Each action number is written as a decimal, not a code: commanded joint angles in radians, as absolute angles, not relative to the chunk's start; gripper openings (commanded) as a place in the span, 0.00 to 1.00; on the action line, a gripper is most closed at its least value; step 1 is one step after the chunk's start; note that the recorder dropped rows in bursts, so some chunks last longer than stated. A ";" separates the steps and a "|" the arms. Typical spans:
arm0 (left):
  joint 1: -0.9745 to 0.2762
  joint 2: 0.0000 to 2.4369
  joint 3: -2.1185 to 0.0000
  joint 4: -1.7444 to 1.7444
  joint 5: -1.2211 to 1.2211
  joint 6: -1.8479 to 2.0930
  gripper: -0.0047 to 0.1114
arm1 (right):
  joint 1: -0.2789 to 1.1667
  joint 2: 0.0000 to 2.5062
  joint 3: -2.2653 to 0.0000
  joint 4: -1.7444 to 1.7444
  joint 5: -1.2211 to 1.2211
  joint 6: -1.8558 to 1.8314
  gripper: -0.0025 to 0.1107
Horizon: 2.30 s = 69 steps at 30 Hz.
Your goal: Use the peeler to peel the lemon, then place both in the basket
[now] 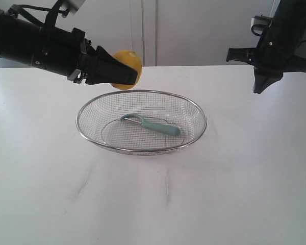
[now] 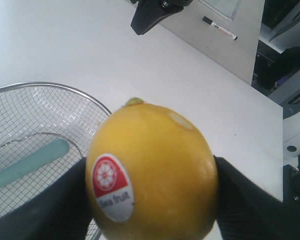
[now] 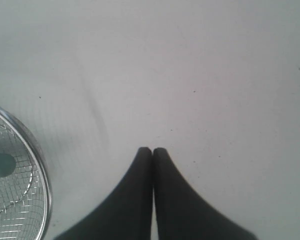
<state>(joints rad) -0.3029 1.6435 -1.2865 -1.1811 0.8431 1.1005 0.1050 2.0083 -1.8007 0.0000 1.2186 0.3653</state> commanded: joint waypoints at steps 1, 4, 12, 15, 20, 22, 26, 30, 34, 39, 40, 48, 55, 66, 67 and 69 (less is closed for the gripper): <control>-0.302 1.629 -1.286 -1.207 0.863 1.099 0.04 | 0.099 1.997 -1.804 0.000 1.221 0.369 0.02; -0.302 1.629 -1.286 -1.207 0.863 1.099 0.04 | 0.099 1.997 -1.804 0.000 1.221 0.369 0.02; -0.302 1.627 -1.290 -1.201 0.813 0.982 0.04 | 0.099 1.997 -1.804 0.000 1.220 0.369 0.02; -0.302 1.627 -1.294 -1.179 0.819 0.971 0.04 | 0.099 1.997 -1.804 0.000 1.214 0.369 0.02; -0.302 1.627 -1.340 -1.003 0.822 0.819 0.04 | 0.099 1.997 -1.804 0.000 1.196 0.369 0.02; -0.302 1.627 -1.374 -0.909 0.841 0.726 0.04 | 0.099 1.997 -1.804 0.000 1.190 0.369 0.02; -0.304 1.627 -1.449 -0.753 0.883 0.613 0.04 | 0.099 1.997 -1.804 0.000 1.178 0.369 0.02; -0.323 1.629 -1.506 -0.610 0.884 0.532 0.04 | 0.099 1.997 -1.804 0.000 1.172 0.369 0.02; -0.375 1.635 -1.536 -0.440 0.868 0.449 0.04 | 0.099 1.997 -1.804 0.000 1.172 0.369 0.02; -0.421 1.667 -1.538 -0.348 0.816 0.411 0.04 | 0.099 1.997 -1.804 0.000 1.169 0.369 0.02; -0.424 1.679 -1.538 -0.345 0.811 0.409 0.04 | 0.099 1.997 -1.804 0.000 1.169 0.369 0.02; -0.431 1.782 -1.549 -0.320 0.753 0.363 0.04 | 0.099 1.997 -1.804 0.000 1.161 0.369 0.02; -0.431 1.917 -1.643 -0.298 0.748 0.363 0.04 | 0.099 1.997 -1.804 0.000 1.159 0.369 0.02; -0.431 2.026 -1.664 -0.291 0.684 0.363 0.04 | 0.099 1.997 -1.804 0.000 1.152 0.369 0.02; -0.431 2.034 -1.664 -0.288 0.675 0.363 0.04 | 0.099 1.997 -1.804 0.000 1.147 0.369 0.02; -0.431 2.059 -1.664 -0.282 0.662 0.363 0.04 | 0.099 1.997 -1.804 0.000 1.126 0.369 0.02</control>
<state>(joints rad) -0.4272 2.0463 -1.6563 -0.2790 0.6660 0.3714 0.1050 2.0083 -1.8007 0.0000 1.1482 0.3653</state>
